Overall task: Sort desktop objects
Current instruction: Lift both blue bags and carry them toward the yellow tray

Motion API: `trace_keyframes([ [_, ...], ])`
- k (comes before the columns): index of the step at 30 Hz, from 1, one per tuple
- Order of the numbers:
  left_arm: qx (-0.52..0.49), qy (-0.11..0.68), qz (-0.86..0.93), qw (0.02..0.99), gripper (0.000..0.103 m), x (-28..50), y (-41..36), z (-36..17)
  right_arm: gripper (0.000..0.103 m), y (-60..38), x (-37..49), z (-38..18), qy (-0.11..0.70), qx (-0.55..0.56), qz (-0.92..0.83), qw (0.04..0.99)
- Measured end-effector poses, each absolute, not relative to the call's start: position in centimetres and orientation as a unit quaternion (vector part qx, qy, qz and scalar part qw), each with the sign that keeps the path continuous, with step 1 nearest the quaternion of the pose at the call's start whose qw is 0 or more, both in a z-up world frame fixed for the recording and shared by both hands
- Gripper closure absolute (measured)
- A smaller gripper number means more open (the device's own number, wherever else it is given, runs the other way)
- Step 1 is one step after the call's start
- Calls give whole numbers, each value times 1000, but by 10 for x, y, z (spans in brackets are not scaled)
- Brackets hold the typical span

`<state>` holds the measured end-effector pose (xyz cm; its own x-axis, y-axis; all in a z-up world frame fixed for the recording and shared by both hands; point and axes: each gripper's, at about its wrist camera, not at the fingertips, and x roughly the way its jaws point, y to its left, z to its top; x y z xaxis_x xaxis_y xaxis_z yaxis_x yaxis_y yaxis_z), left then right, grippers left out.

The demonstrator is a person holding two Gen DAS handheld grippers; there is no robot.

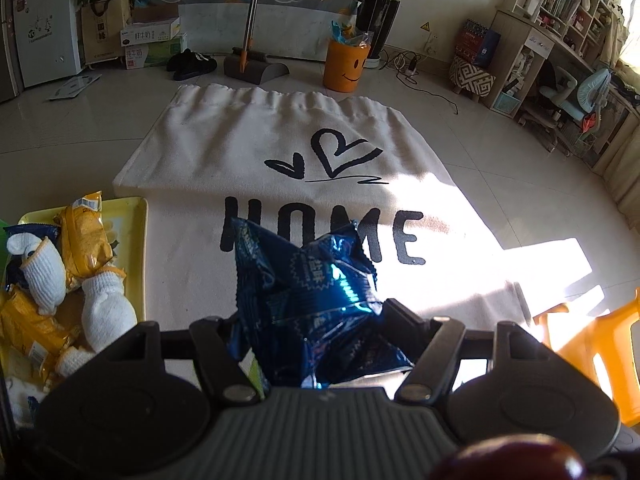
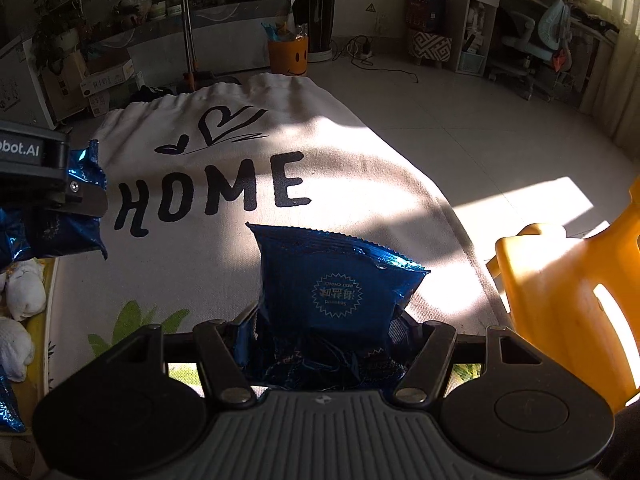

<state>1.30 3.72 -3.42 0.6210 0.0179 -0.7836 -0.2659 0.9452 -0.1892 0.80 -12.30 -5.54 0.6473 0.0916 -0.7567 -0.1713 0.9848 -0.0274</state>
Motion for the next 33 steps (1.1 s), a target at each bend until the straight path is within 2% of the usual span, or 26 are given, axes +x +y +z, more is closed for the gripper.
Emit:
trace_keyframes([
  [22, -183, 397, 115, 892, 36, -5, 84, -3, 38, -79, 1, 13, 362, -42, 175, 914],
  [33, -238, 368, 183, 880, 36, -18, 149, 13, 38, -26, 24, -1, 386, -29, 261, 884],
])
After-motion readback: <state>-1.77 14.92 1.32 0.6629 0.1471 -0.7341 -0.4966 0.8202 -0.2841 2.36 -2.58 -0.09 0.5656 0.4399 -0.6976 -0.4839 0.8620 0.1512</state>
